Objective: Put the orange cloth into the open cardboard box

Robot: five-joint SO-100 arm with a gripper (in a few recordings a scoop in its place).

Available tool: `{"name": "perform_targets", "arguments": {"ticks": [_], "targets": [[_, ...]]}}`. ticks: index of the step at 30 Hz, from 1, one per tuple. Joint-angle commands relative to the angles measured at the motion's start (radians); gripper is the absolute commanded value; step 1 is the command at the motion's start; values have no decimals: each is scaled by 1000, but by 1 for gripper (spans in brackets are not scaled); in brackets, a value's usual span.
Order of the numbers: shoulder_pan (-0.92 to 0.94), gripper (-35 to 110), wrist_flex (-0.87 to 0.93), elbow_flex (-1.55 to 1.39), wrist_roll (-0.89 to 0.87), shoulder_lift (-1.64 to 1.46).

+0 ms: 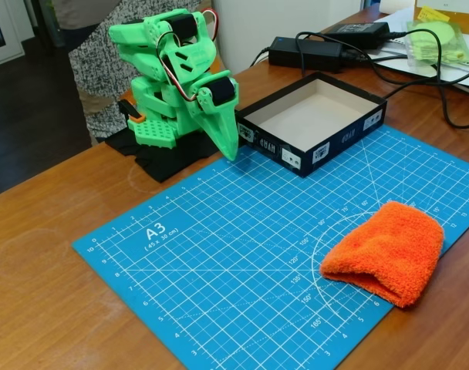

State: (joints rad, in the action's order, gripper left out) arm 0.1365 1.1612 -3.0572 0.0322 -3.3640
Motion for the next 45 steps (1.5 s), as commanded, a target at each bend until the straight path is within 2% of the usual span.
{"name": "perform_targets", "arguments": {"ticks": [1,28,33,38,42,45], "targets": [[0,0,-9,-8,11,-11],[-9,0,-9,2,25,-11],[-31,0,34,227,49,11],[-92,0,9,580,-25,453],[-132,4,-3,661,-35,491],[-127,3,37,818,-74,693]]}}
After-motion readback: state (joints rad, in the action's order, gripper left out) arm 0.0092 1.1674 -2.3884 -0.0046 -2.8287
